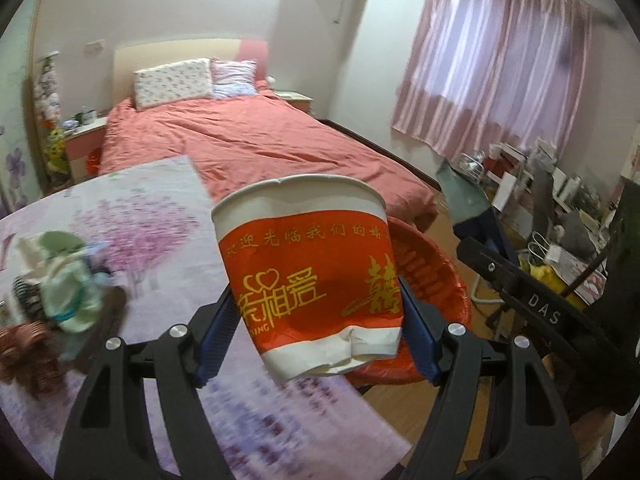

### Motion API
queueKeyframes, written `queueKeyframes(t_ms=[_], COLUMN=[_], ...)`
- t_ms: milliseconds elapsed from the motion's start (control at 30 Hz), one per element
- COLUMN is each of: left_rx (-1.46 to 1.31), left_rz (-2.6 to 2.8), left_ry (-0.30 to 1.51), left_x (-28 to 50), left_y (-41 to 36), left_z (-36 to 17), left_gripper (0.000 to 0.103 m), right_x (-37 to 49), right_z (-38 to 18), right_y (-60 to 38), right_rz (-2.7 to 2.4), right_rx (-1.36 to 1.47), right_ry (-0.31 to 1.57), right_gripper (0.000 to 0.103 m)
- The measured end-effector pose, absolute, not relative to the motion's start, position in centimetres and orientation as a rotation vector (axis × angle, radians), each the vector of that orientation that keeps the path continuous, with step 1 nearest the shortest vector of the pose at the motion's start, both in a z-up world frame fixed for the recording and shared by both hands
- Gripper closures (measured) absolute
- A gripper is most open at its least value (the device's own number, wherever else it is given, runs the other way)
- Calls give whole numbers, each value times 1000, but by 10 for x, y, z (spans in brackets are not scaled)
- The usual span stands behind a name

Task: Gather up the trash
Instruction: 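Open the left tool over the orange basket while the right tool drops the packet in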

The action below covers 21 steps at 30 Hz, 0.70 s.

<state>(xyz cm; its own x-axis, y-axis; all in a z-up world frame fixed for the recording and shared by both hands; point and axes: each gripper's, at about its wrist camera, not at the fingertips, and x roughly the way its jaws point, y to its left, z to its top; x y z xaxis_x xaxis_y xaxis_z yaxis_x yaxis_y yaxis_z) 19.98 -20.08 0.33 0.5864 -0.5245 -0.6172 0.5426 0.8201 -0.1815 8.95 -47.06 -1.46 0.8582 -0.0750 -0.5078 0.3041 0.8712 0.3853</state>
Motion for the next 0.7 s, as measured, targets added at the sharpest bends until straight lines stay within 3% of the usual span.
queueKeyframes(t_ms=[267,433,700], left_rx=[83,94,98], left_rz=[-674,-633,-575], left_ry=[777,838,844], left_x=[228,244,245], left_y=[-257,-260,-227], left_z=[-27,-47,-50], left_gripper=[30,25,22], right_x=[102,105,94], right_z=[-26,-36,-35], right_y=[-493,-496,-488], right_rz=[-213,-229,-266], right_rx=[549,560,541], right_ry=[515,538,561], right_gripper=[67,44,42])
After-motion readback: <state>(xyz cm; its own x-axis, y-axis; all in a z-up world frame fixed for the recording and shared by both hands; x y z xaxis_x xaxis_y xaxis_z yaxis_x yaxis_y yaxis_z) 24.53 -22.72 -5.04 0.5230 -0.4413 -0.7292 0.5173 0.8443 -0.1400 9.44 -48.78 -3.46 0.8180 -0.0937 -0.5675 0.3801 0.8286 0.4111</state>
